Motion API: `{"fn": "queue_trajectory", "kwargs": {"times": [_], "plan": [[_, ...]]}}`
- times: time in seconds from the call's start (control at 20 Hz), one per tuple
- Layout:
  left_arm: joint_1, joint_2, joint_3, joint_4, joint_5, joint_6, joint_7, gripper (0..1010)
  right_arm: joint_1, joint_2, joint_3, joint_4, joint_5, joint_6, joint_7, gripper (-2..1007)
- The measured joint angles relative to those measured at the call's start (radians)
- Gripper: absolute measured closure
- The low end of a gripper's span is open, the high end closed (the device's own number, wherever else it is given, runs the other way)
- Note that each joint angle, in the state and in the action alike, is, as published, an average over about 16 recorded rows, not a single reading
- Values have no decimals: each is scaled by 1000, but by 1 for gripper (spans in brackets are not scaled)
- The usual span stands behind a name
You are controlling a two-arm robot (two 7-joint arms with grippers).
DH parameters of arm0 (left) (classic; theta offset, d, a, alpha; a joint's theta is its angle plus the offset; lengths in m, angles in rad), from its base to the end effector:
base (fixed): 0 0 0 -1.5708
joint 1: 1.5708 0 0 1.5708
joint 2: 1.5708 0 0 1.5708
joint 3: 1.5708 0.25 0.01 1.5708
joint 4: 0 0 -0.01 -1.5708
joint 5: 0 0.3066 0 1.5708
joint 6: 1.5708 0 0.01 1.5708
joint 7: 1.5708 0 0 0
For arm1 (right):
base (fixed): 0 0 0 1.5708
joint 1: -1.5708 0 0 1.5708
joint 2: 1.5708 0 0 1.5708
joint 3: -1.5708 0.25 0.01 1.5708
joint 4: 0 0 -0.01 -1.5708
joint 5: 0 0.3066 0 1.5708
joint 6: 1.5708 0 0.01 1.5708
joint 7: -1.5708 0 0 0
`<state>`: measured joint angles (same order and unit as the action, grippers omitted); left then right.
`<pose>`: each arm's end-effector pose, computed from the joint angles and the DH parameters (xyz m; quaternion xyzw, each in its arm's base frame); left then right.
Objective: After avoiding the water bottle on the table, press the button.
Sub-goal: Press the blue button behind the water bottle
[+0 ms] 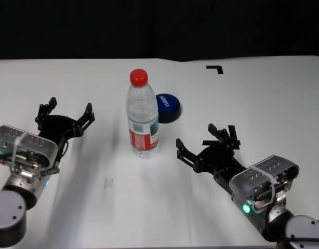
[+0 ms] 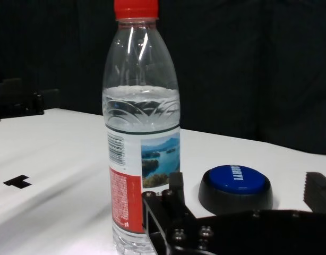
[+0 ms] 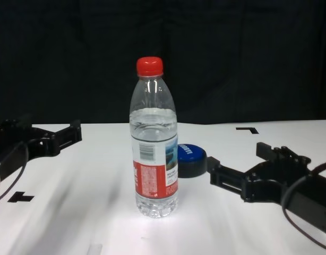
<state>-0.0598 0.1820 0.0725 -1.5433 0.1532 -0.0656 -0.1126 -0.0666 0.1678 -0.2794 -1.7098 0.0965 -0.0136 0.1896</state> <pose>0.3408 0.0252 -0.2480 0.0930 -0.1467 0.6284 0.7583 0.2965 0.0523 -0.2481 -0.0001 -0.0308 -0.5159 0.8561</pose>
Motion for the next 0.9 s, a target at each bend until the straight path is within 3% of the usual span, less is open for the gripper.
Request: {"fn": "queue_trajectory", "kwargs": {"times": [0.9], "plan": [[-84, 7, 33, 89, -5, -8, -16, 7, 0, 0, 0, 0, 0, 0, 0, 2]]}}
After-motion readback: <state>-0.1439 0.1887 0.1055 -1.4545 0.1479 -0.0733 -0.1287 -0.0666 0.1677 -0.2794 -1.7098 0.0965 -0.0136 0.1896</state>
